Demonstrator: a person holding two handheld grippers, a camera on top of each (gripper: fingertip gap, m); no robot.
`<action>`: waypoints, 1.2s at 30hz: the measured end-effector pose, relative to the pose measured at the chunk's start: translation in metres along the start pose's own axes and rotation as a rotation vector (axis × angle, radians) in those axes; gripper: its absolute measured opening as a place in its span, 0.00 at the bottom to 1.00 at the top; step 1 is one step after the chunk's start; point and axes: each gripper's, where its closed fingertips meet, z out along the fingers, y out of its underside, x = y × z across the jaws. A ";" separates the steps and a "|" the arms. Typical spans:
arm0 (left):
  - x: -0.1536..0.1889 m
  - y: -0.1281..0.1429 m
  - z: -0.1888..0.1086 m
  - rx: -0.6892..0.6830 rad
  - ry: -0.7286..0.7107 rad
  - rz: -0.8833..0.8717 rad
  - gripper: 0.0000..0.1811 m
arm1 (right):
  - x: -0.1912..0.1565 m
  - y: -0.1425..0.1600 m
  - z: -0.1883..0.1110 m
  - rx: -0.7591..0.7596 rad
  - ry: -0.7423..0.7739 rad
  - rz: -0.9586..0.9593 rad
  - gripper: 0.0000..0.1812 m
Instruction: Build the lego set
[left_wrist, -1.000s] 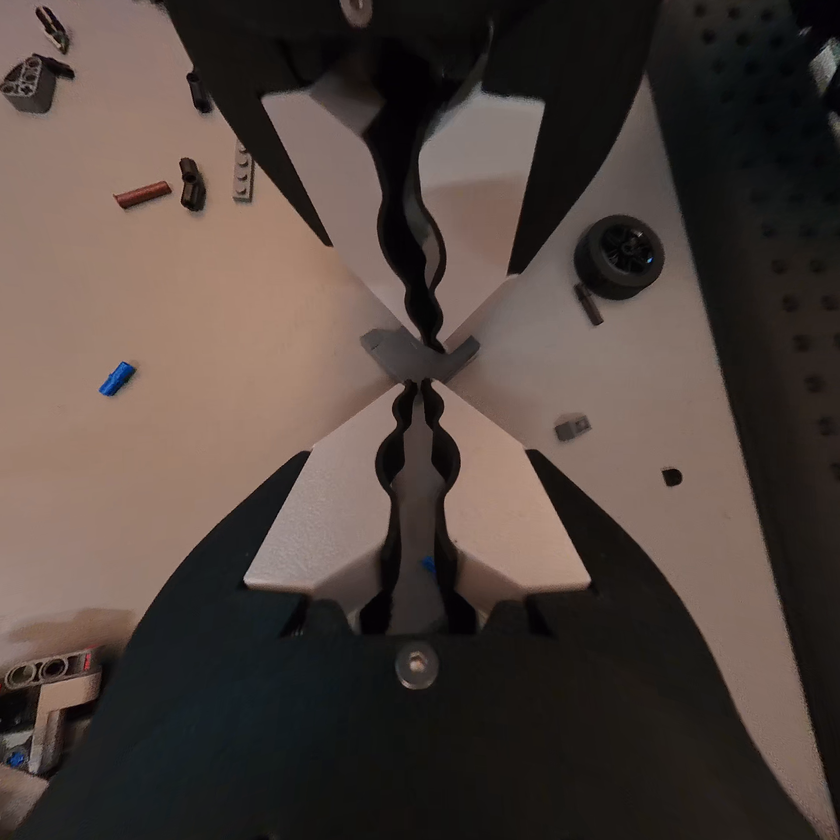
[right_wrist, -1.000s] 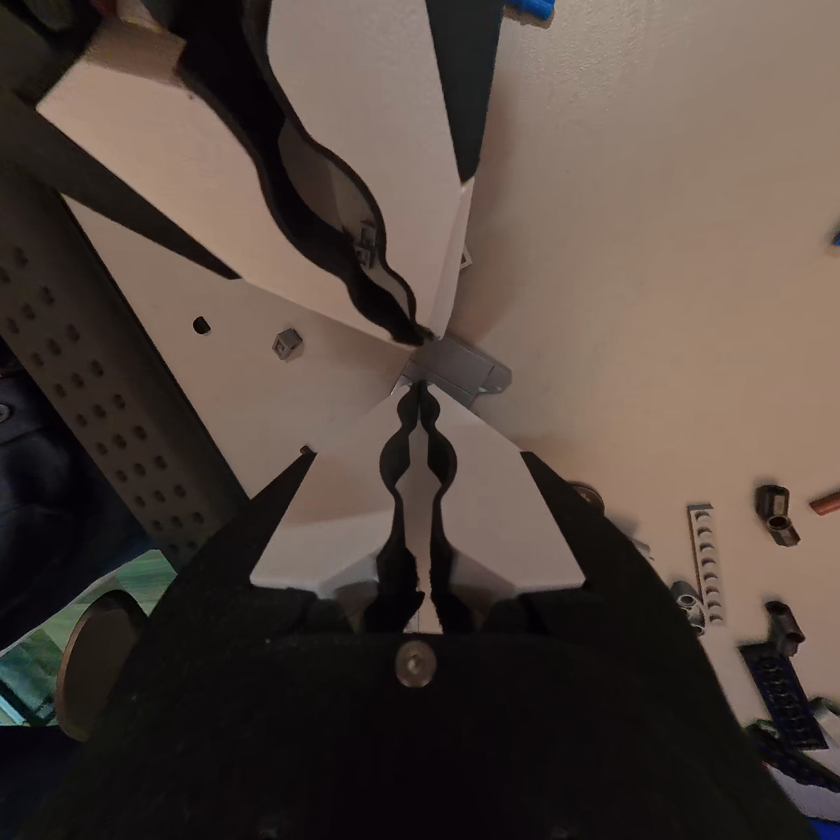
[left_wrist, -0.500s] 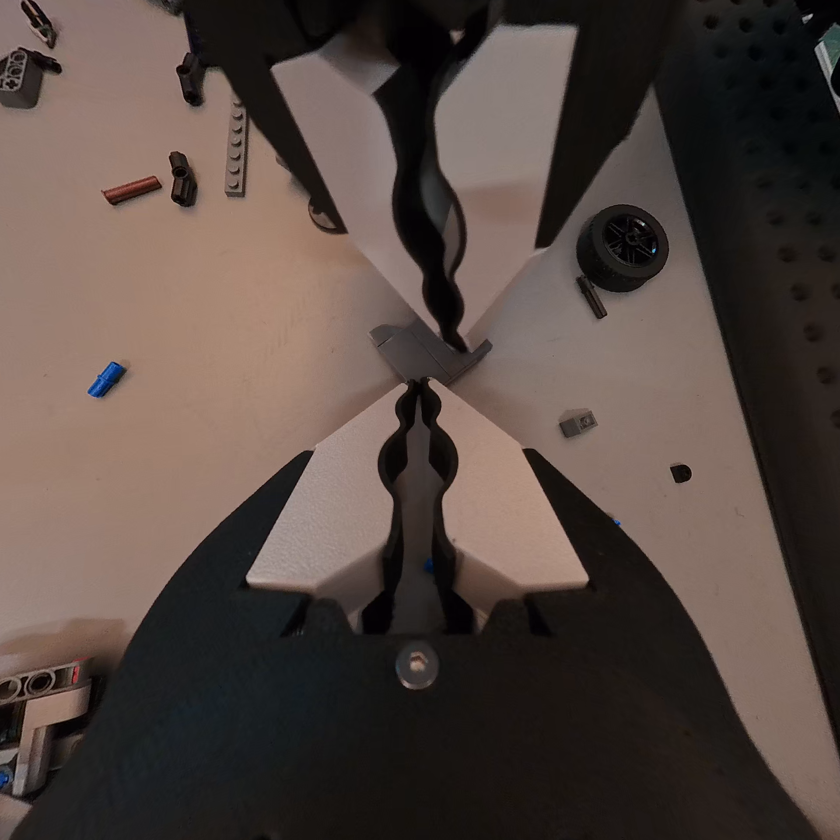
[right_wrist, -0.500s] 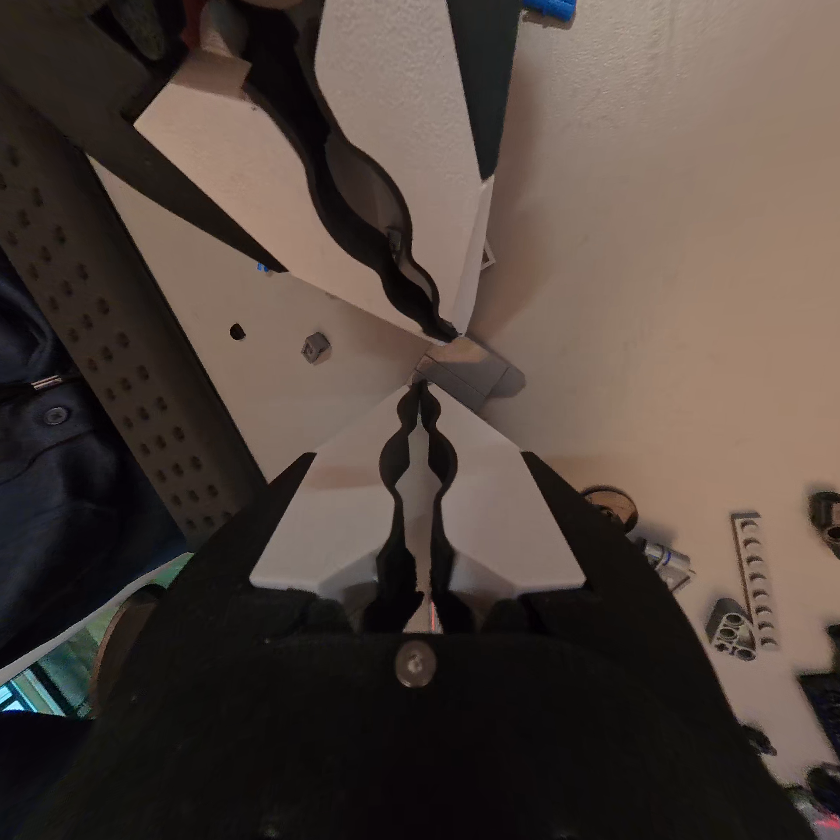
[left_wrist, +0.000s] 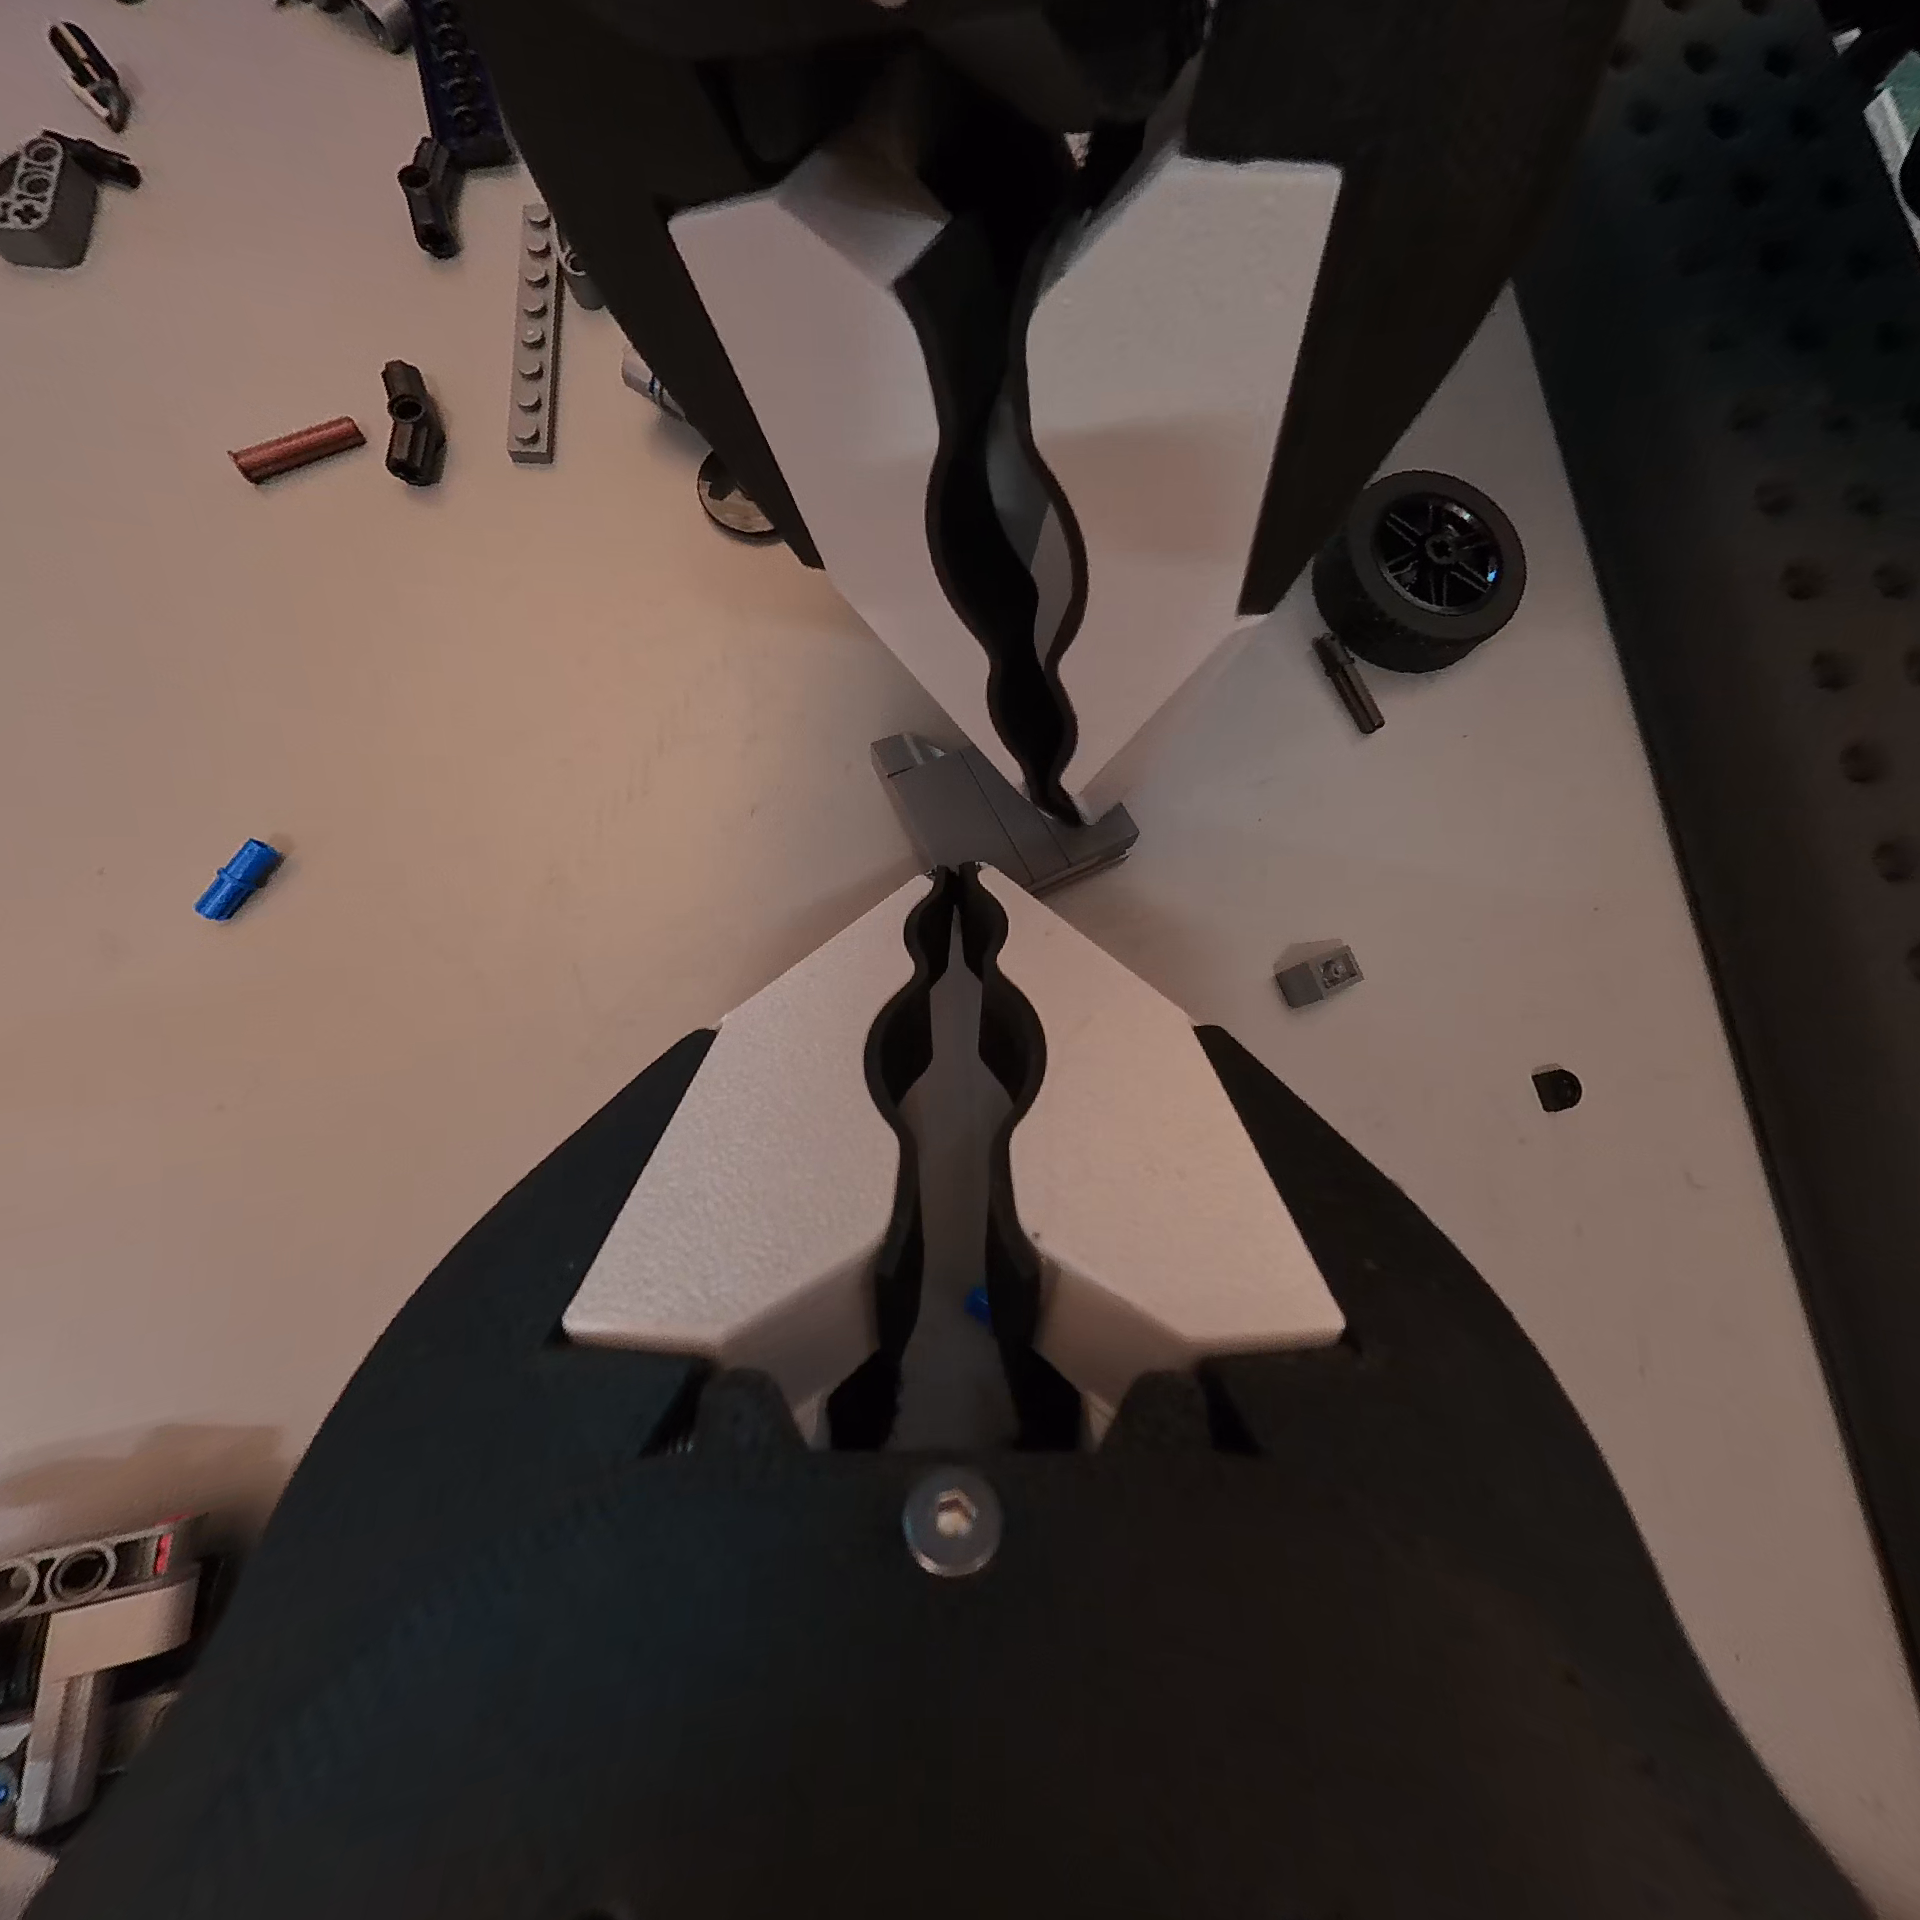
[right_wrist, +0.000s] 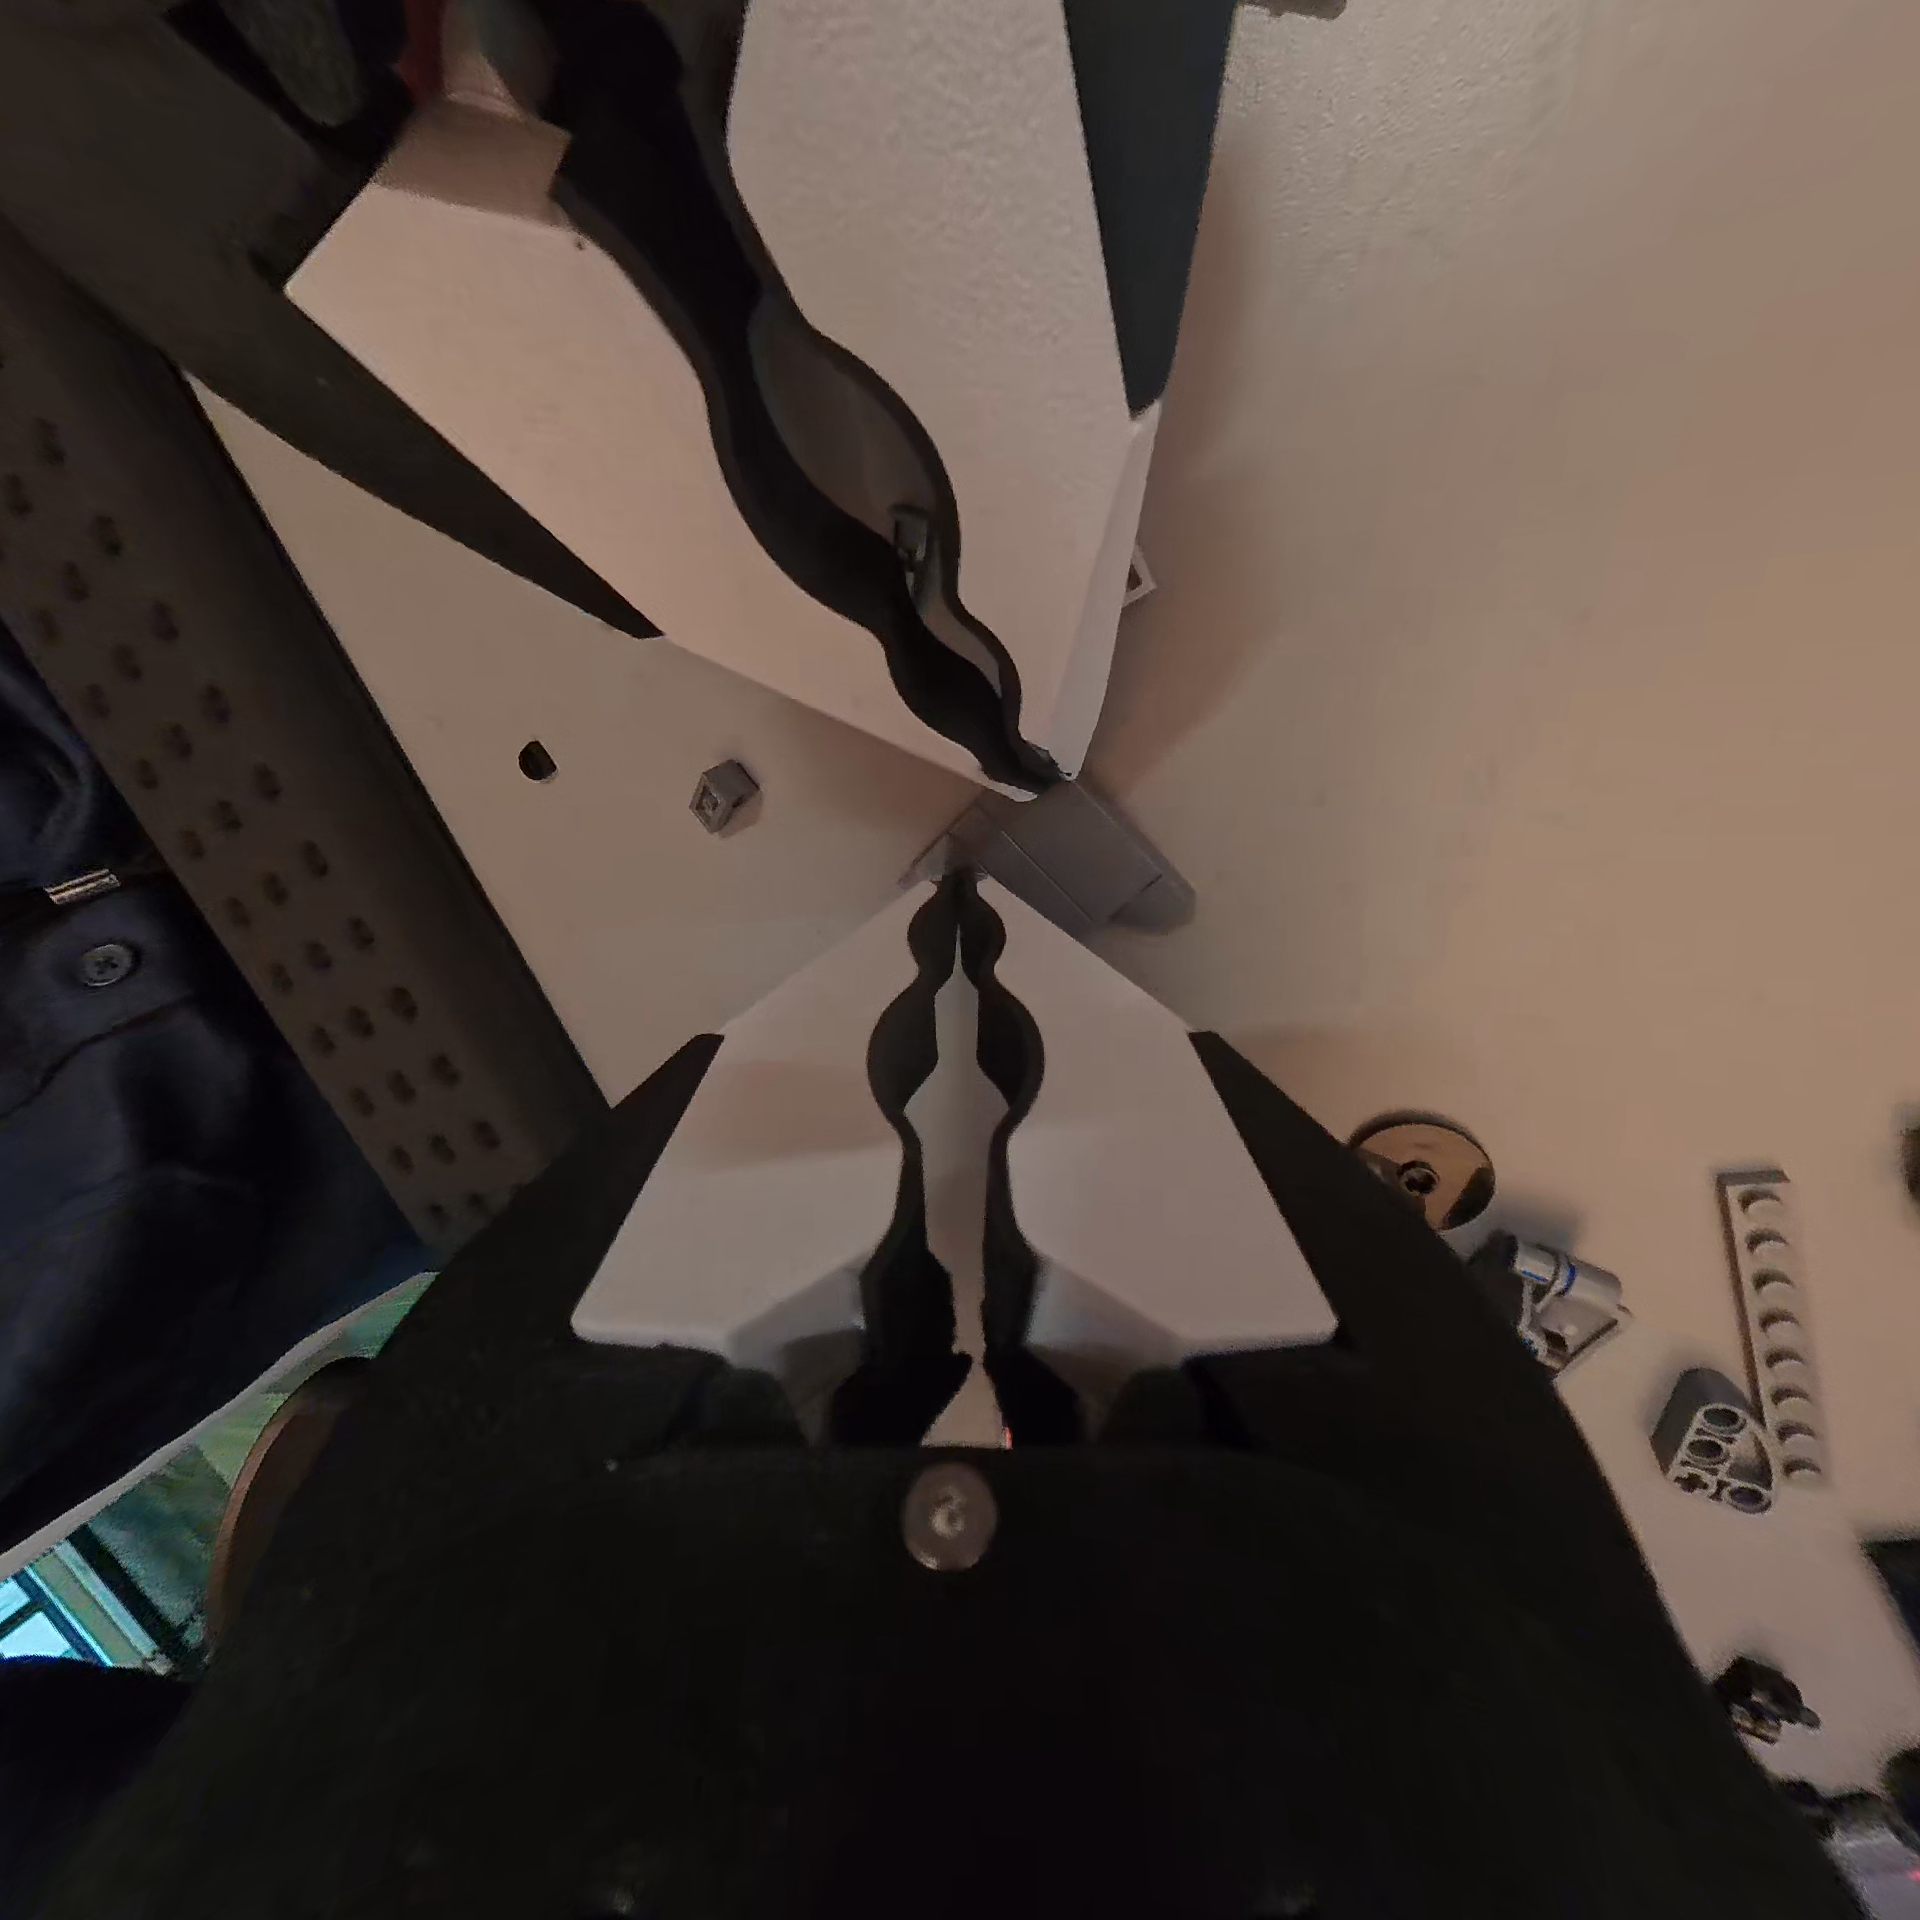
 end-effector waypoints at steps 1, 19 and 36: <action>0.000 0.000 0.000 0.003 0.003 -0.003 0.00 | 0.001 0.000 0.000 -0.006 0.013 0.001 0.00; 0.000 0.000 0.000 0.017 0.003 0.002 0.00 | -0.008 0.000 0.003 0.059 -0.024 -0.057 0.00; 0.009 -0.002 -0.003 0.055 0.043 0.028 0.00 | -0.006 0.000 0.002 0.030 0.057 -0.076 0.00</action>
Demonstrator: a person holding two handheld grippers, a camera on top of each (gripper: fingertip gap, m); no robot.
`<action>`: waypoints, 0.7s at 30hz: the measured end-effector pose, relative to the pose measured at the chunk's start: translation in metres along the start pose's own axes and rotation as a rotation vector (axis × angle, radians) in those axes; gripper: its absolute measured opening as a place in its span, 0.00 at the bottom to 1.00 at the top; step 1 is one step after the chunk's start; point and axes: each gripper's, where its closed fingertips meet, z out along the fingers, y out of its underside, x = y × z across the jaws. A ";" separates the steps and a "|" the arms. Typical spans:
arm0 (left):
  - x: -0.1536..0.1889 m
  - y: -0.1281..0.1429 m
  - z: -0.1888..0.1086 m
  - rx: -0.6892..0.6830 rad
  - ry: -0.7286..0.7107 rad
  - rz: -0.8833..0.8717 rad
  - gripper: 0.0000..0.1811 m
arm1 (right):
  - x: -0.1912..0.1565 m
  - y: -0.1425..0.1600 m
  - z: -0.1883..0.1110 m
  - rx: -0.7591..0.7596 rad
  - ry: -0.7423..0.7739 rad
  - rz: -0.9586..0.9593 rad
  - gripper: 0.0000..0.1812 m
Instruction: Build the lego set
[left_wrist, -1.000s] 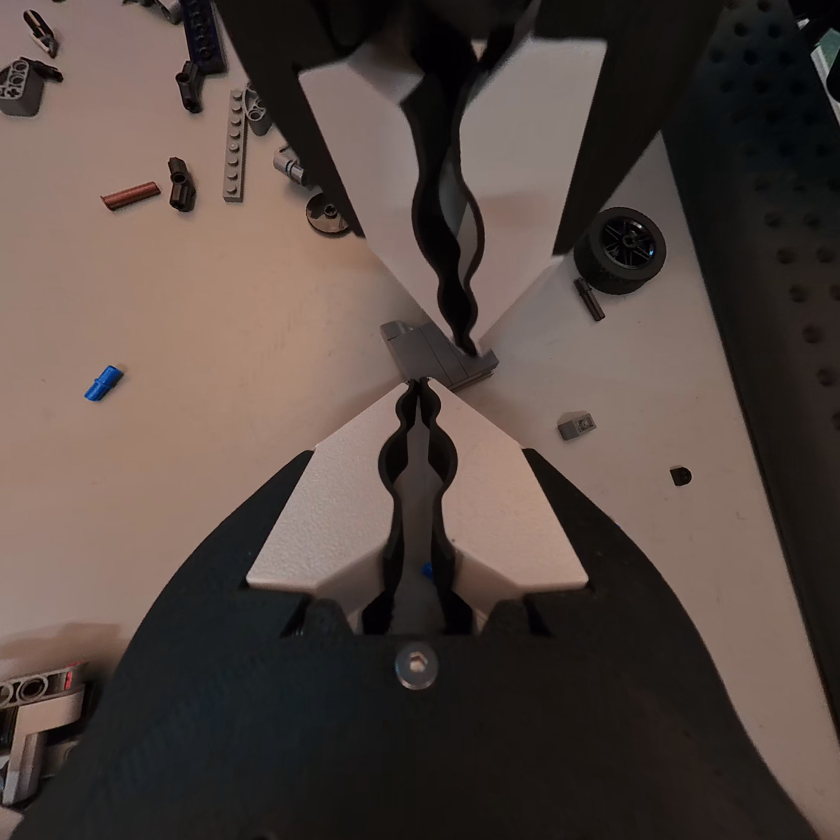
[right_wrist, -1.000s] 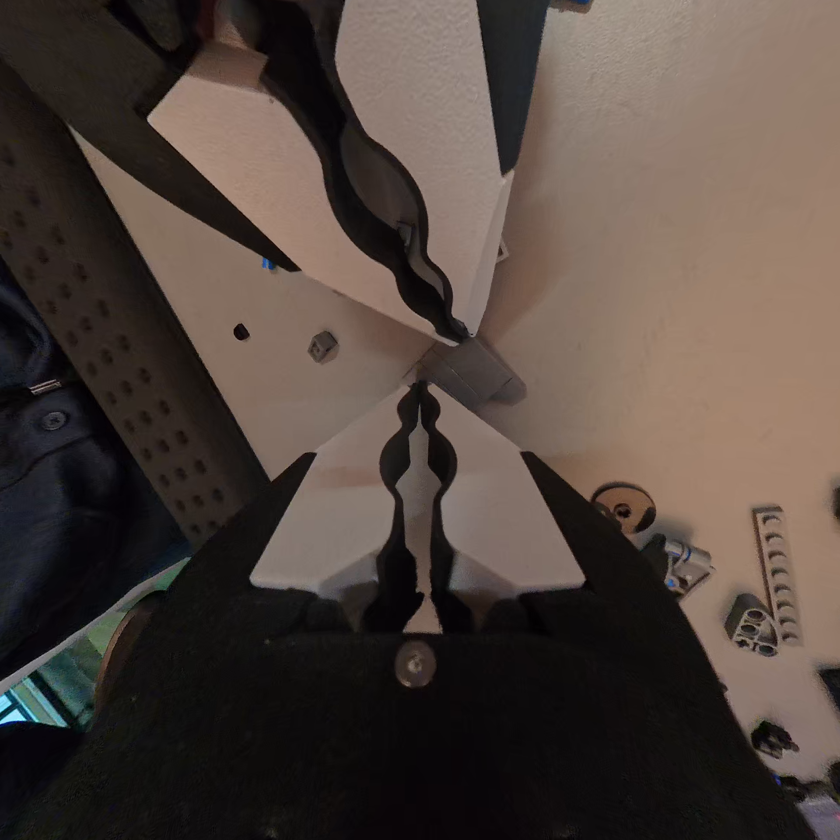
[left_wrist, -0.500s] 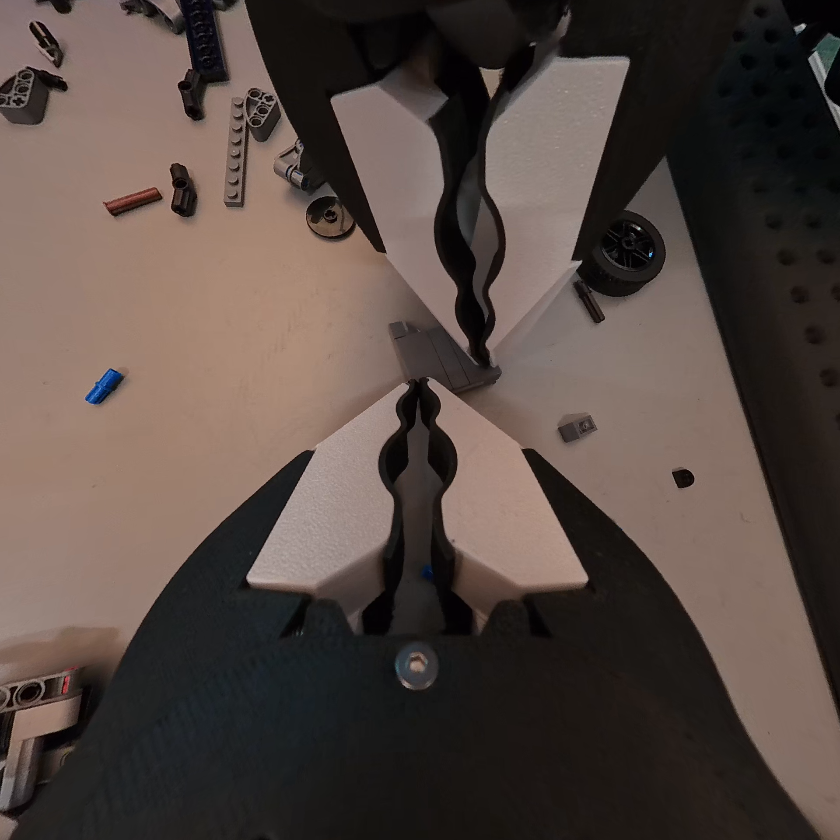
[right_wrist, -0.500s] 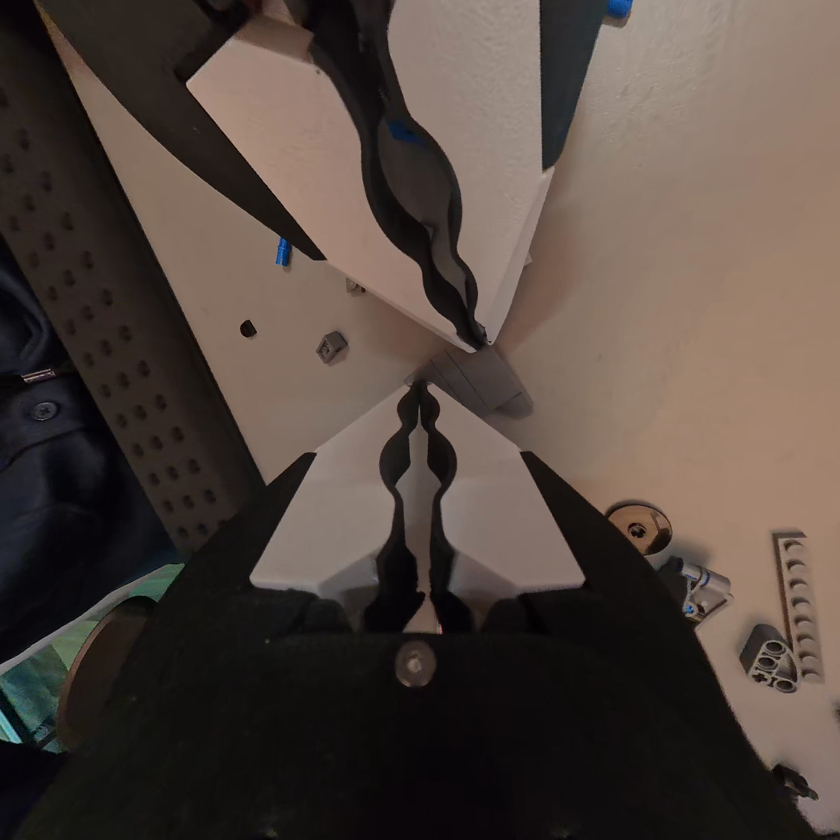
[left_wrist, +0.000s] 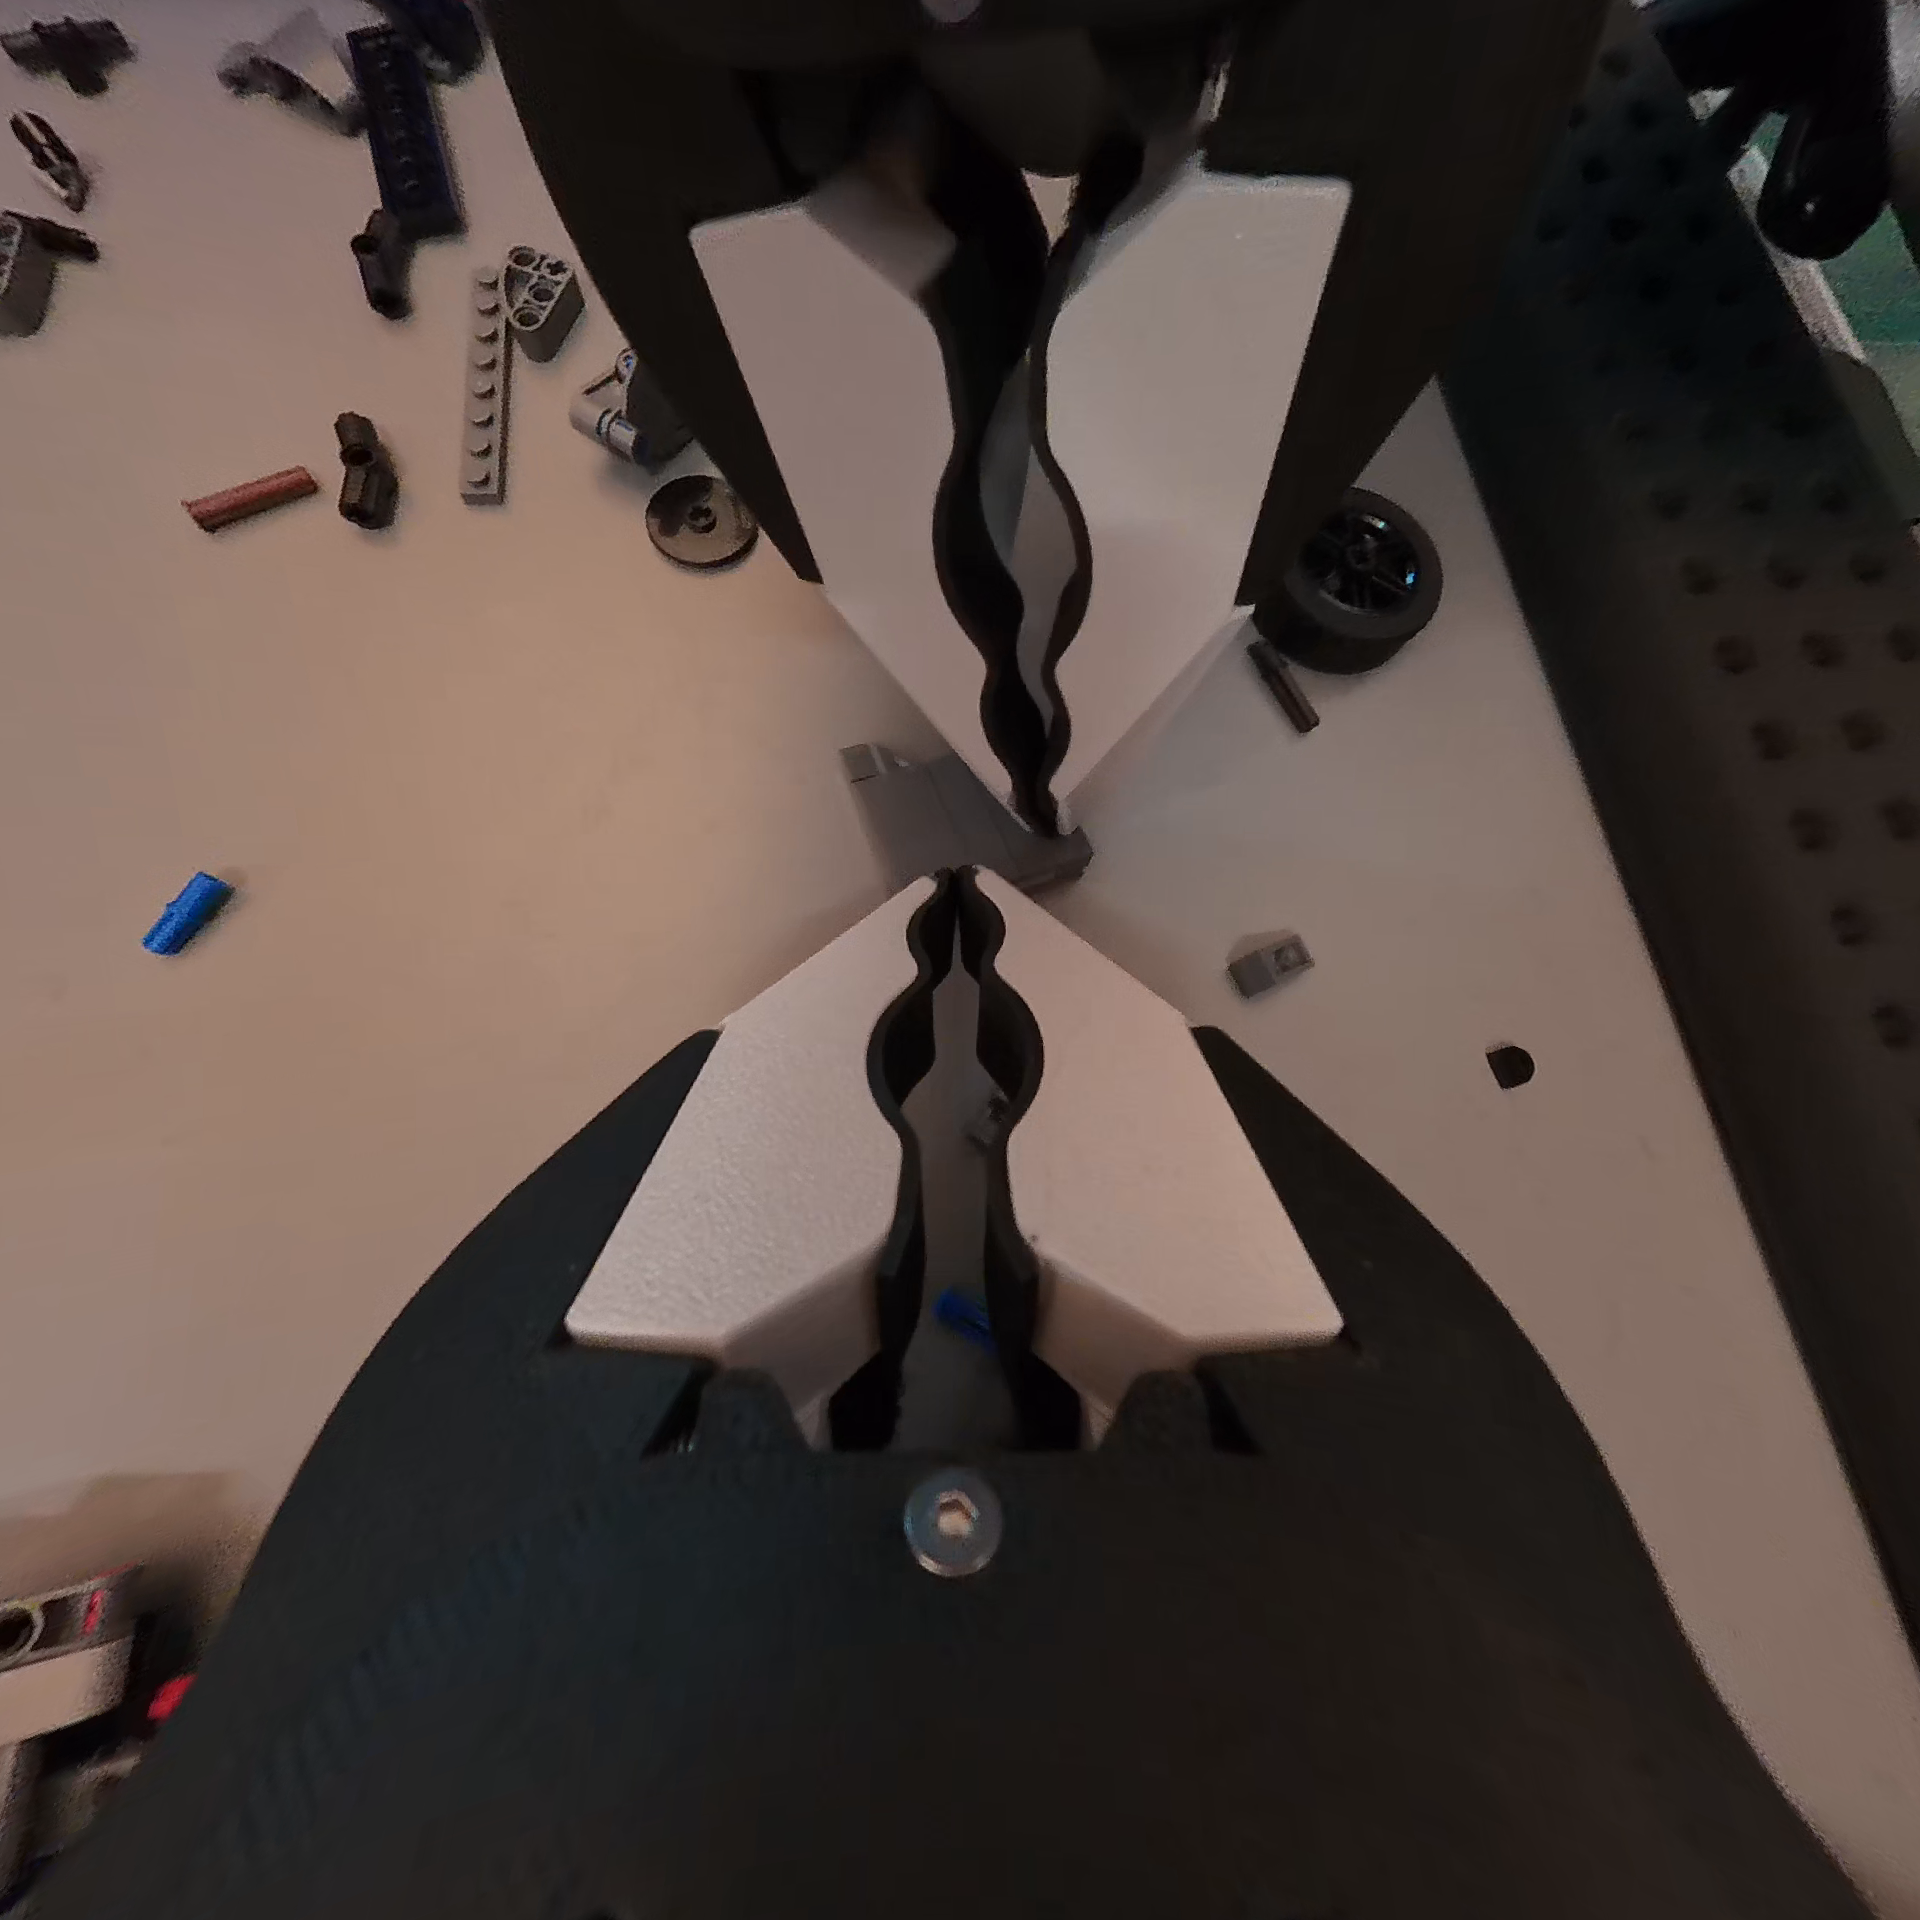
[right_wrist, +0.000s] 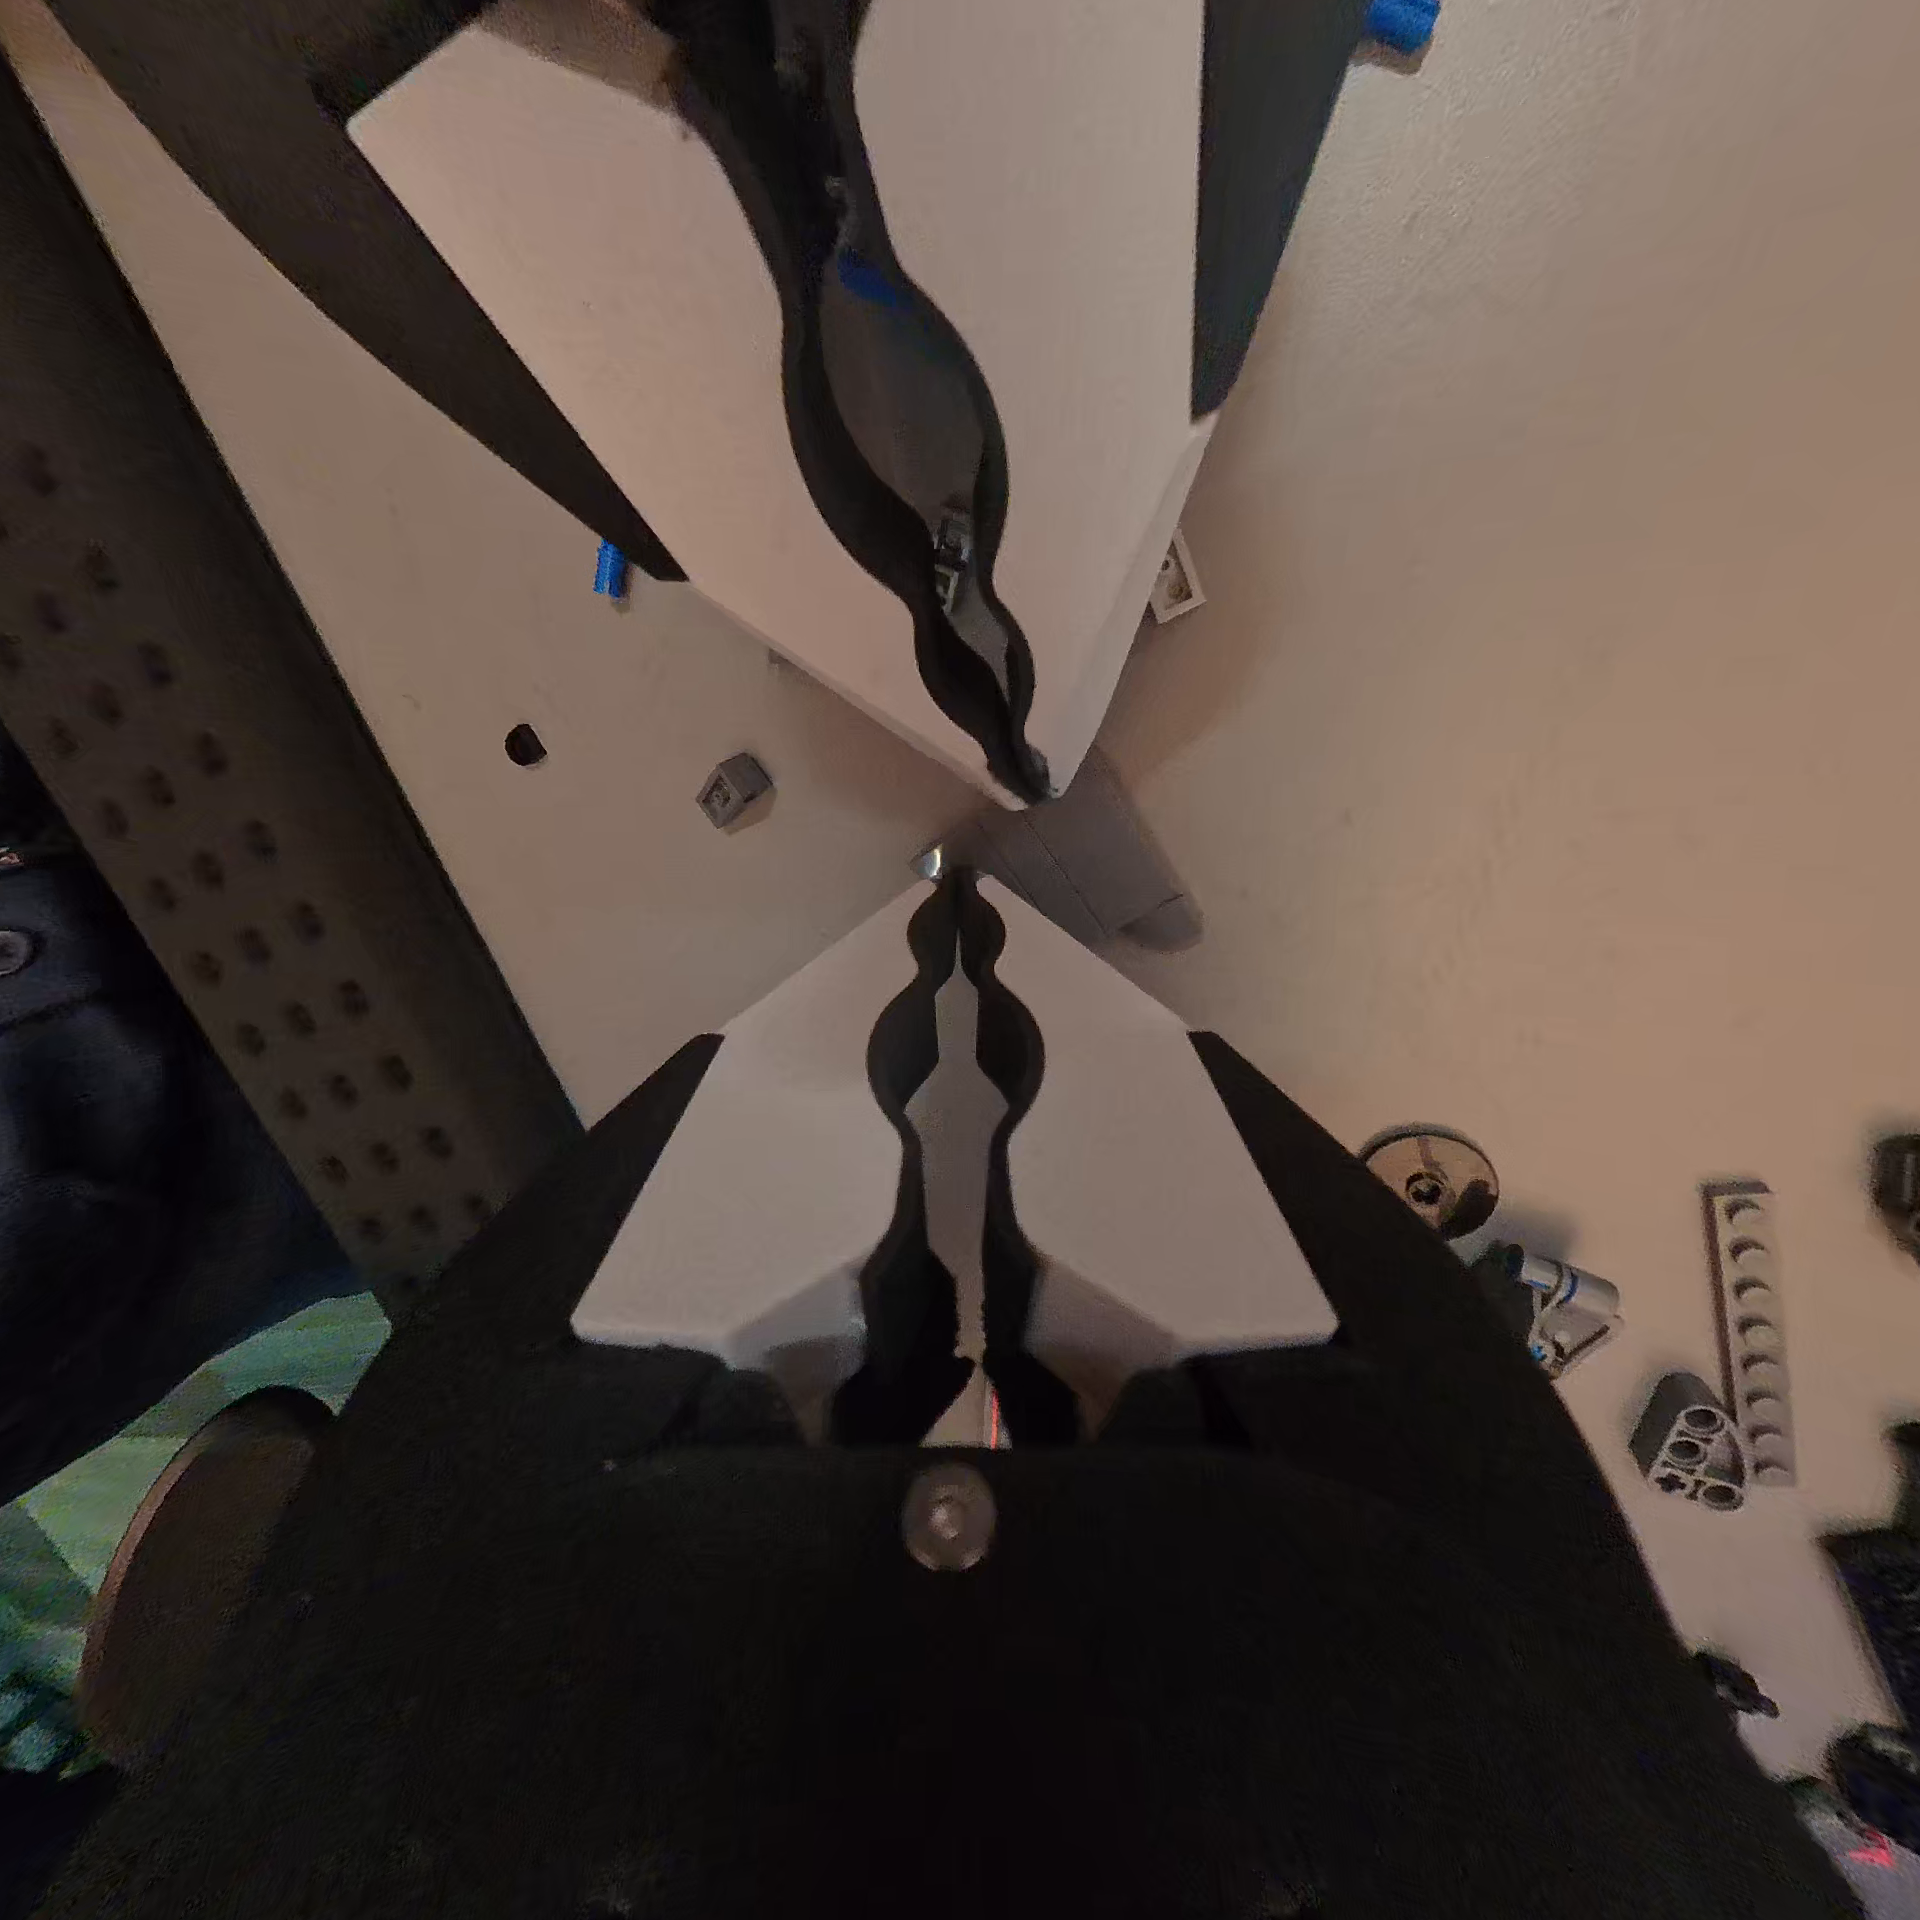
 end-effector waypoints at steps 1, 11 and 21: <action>0.000 0.001 0.000 -0.001 0.000 -0.002 0.00 | 0.000 0.000 0.000 0.002 0.004 -0.002 0.00; 0.005 0.001 0.002 0.010 0.025 -0.022 0.00 | -0.001 -0.001 0.001 0.013 0.019 -0.007 0.00; 0.002 0.003 0.000 0.017 0.035 -0.056 0.00 | -0.002 -0.003 0.002 0.019 0.080 -0.069 0.00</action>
